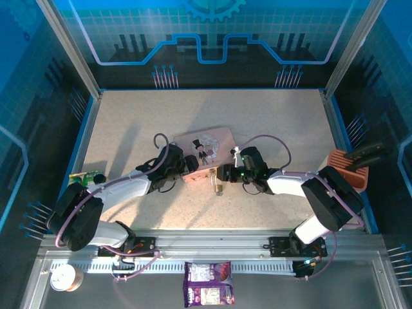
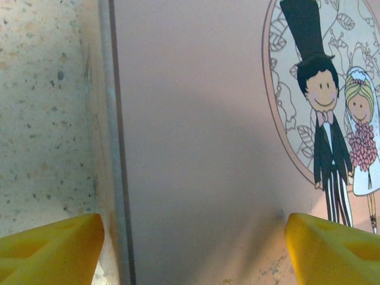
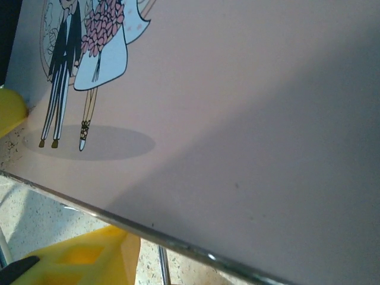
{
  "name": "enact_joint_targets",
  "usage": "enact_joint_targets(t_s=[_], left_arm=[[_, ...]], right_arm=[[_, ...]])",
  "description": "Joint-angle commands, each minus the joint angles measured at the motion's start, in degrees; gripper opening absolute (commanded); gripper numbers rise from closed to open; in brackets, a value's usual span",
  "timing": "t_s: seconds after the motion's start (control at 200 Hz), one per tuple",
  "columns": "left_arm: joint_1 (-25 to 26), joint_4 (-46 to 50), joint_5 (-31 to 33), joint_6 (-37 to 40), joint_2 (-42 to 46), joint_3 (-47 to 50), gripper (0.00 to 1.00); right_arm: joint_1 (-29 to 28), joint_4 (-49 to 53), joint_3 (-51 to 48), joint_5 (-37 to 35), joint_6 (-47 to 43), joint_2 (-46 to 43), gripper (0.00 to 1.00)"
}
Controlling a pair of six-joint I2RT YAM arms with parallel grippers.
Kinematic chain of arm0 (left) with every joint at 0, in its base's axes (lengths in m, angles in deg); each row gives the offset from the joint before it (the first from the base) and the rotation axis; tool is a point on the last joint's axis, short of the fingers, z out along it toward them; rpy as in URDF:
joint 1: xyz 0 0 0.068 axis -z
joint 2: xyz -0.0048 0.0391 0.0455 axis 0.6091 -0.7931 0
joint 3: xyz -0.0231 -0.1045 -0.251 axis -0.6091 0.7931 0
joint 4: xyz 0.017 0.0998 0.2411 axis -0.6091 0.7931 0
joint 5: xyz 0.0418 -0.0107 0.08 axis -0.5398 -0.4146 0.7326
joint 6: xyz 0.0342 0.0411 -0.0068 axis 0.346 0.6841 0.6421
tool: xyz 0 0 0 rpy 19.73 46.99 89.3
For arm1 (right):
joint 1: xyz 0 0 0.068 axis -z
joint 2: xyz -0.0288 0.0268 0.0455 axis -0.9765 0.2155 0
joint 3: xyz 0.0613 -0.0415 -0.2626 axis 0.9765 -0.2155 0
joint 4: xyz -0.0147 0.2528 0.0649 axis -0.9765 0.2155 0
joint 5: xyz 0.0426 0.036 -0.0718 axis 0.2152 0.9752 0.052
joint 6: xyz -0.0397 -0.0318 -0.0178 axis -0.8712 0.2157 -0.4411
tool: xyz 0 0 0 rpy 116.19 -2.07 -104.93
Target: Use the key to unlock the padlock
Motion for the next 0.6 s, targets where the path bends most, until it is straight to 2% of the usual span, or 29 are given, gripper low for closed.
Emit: enact_joint_targets(t_s=[0.0, 0.23, 0.595], left_arm=[[2.99, 6.73, 1.81, -3.28, 0.98, 3.0, 0.8], [3.26, 6.62, 5.4, -5.74, 2.81, 4.43, 0.82], [2.75, 6.72, 4.57, -6.13, 2.48, 2.47, 0.83]], right_arm=[[0.07, -5.16, 1.58, 4.29, -0.97, 1.16, 0.49], [-0.38, -16.7, -2.67, 5.7, 4.22, 1.81, 0.38], [-3.07, -20.71, -5.11, 1.7, 4.88, 5.06, 0.36]])
